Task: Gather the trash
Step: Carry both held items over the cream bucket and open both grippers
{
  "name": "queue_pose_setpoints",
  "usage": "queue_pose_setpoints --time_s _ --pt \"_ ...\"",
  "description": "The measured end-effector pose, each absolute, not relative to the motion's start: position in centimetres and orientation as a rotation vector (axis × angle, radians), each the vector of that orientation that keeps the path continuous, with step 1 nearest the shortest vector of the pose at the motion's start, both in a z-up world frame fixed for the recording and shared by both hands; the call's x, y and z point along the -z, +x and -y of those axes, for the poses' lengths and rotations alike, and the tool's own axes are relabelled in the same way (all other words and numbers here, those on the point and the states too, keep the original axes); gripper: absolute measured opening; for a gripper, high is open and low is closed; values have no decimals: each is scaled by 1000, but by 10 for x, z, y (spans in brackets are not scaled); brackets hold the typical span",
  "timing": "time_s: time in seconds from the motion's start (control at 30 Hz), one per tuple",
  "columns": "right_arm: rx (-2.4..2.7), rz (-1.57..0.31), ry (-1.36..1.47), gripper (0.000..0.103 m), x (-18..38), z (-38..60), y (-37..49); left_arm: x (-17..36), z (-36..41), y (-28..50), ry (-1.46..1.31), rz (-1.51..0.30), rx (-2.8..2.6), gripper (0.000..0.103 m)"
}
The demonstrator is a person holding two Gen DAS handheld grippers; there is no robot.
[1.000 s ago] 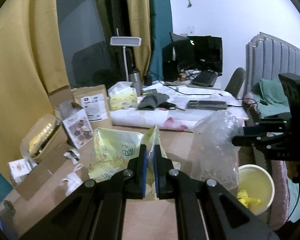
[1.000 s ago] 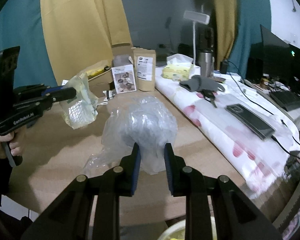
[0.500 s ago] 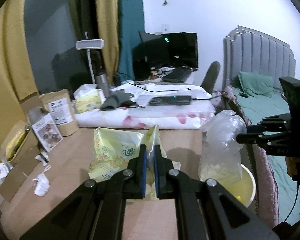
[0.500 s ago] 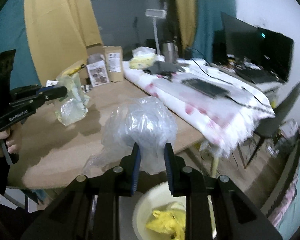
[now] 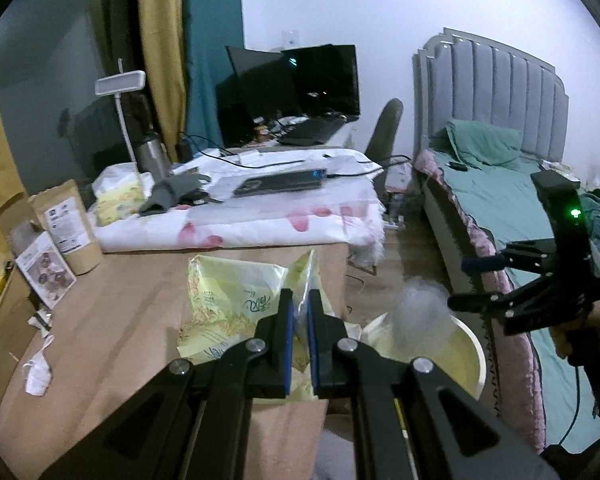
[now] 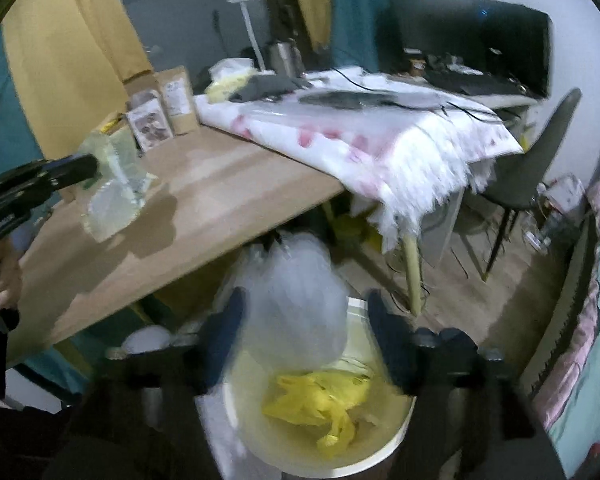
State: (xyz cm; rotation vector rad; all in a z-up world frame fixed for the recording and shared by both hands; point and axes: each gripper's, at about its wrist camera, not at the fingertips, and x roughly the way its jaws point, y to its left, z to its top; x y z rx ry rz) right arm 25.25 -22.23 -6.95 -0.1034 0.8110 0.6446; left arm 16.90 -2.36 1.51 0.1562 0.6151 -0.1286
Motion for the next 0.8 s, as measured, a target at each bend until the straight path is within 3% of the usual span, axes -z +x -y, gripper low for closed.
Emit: queue_pose_setpoints --time_s 0.8 --pt "-450 -885 70 71 119 340 269 54 162 232 219 -806 483 7"
